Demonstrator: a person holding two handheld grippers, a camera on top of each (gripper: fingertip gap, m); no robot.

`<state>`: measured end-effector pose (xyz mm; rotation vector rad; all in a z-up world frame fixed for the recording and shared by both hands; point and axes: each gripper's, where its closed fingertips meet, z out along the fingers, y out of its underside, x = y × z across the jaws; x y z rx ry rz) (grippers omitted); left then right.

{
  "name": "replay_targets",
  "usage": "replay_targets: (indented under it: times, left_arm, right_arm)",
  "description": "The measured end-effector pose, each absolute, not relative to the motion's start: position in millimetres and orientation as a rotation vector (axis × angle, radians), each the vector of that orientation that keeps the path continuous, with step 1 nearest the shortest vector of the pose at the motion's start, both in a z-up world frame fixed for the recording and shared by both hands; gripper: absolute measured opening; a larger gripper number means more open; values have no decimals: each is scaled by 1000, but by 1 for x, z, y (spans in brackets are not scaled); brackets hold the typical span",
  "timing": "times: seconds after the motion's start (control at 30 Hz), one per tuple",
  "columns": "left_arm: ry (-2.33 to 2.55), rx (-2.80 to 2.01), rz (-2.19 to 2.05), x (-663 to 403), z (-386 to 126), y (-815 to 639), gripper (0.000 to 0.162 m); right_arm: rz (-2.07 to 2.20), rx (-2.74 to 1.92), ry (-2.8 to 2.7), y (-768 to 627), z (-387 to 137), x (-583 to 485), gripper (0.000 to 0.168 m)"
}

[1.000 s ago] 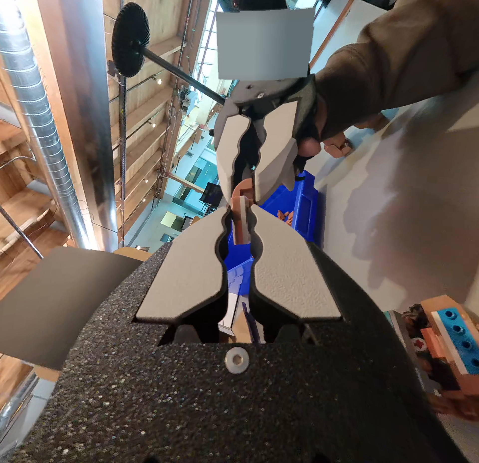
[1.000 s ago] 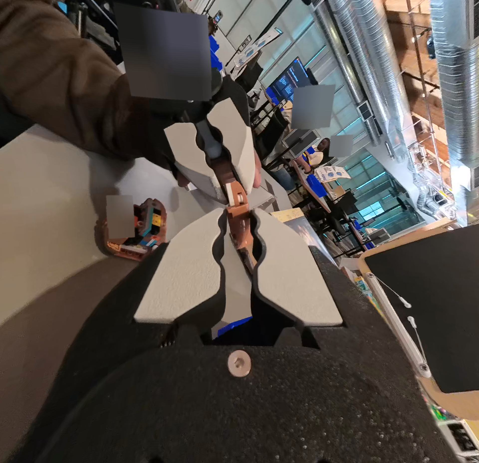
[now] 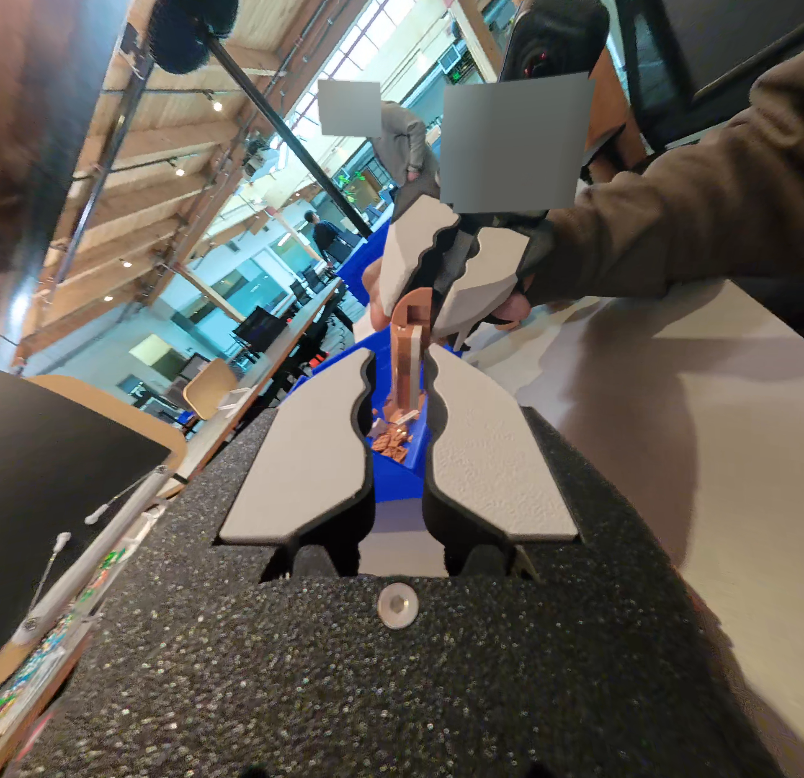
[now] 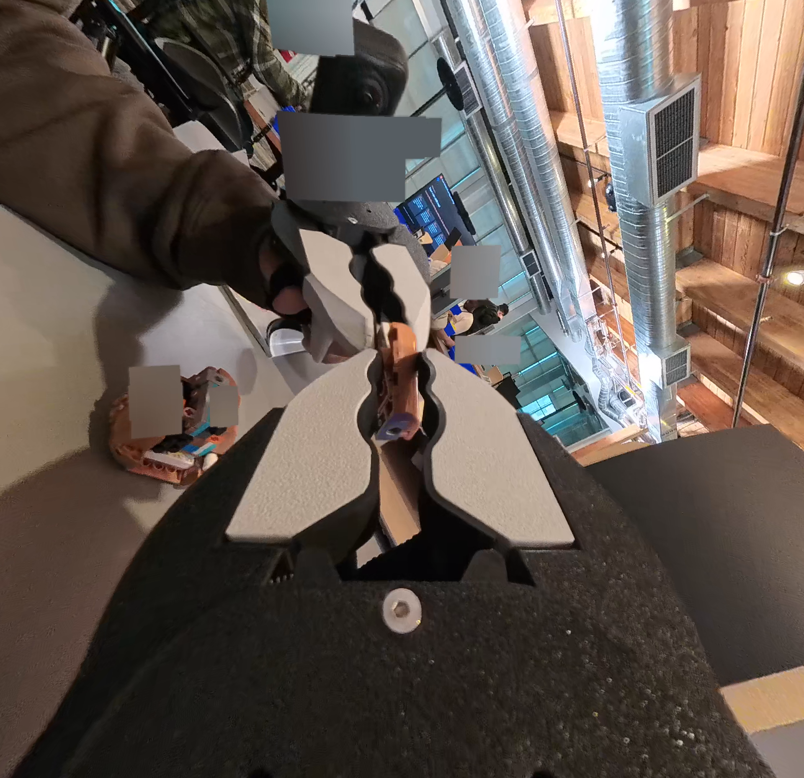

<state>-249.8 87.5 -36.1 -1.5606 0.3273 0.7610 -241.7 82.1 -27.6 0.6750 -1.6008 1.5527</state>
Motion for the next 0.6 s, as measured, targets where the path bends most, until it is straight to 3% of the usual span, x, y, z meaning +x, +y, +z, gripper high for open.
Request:
replay_targets:
  times: [0.13, 0.33, 0.6]
  left_arm:
    - [389, -1591, 866, -251, -42, 88, 12]
    - [633, -1674, 1471, -270, -56, 85, 12]
    - [747, -1696, 1622, -274, -65, 84, 12]
  right_arm:
    - [1516, 678, -1610, 82, -32, -245, 14]
    - [1205, 715, -1678, 84, -56, -263, 22]
    - [968, 754, -1670, 84, -70, -273, 23]
